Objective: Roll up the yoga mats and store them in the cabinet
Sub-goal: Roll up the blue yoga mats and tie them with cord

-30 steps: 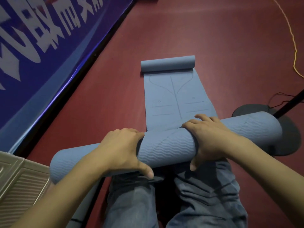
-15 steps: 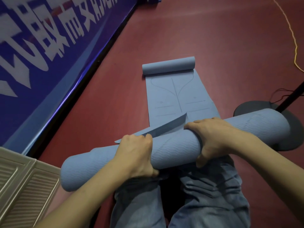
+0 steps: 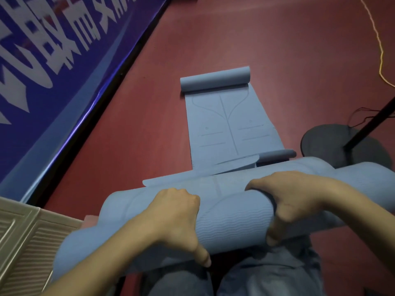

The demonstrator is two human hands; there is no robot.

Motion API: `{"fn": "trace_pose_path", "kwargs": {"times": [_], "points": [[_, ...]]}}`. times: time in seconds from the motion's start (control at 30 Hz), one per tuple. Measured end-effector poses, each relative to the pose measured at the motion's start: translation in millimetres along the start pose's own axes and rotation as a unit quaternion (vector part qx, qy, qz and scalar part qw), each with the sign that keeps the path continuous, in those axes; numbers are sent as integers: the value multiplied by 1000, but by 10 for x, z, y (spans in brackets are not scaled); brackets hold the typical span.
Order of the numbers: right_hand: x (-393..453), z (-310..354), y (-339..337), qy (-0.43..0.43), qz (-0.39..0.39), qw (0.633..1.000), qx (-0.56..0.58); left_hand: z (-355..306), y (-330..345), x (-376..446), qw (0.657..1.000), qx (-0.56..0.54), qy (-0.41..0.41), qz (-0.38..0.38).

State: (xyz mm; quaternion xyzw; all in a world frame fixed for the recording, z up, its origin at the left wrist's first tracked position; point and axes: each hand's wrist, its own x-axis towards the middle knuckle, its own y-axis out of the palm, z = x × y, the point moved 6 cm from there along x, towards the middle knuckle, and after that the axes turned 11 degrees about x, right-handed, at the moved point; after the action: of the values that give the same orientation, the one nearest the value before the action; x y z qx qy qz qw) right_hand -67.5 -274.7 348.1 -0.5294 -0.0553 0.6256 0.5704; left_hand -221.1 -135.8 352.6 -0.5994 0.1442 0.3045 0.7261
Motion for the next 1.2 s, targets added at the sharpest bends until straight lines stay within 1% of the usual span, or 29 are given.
{"fn": "trace_pose_path", "kwargs": {"times": [0.1,0.23,0.33,0.43,0.5,0.57,0.67,0.73,0.77,0.83,0.9,1.0,1.07,1.2], "points": [[2,10,-30,-50,-56,996,39,108,13,109,999,-30,12,12],[-111,-14,-135,-76,-147,982,89,218,-5,290,997,-77,25,16],[-152,-17,-194,-77,-179,978,70,284,38,393,985,-166,41,23],[-171,14,-242,-66,-204,976,32,417,58,475,965,-255,59,-2],[-153,16,-240,-32,-208,977,-22,574,48,536,952,-300,54,-38],[-85,-2,-198,6,-182,981,-69,731,33,571,938,-333,41,-80],[31,12,-177,29,-153,984,-84,848,19,559,930,-348,43,-113],[89,83,-211,29,-150,985,-85,853,-7,517,937,-325,46,-118],[115,126,-215,29,-148,985,-89,841,-25,481,949,-289,45,-117],[171,178,-190,27,-143,985,-96,793,-47,416,977,-179,48,-106],[208,172,-159,29,-141,984,-103,728,-34,370,990,-98,50,-93],[270,156,-166,35,-135,983,-121,587,16,338,996,-58,22,-70],[321,172,-199,31,-146,980,-129,513,60,367,998,-21,-8,-57],[325,169,-240,20,-158,980,-122,501,9,358,996,-8,-36,-84]]}}
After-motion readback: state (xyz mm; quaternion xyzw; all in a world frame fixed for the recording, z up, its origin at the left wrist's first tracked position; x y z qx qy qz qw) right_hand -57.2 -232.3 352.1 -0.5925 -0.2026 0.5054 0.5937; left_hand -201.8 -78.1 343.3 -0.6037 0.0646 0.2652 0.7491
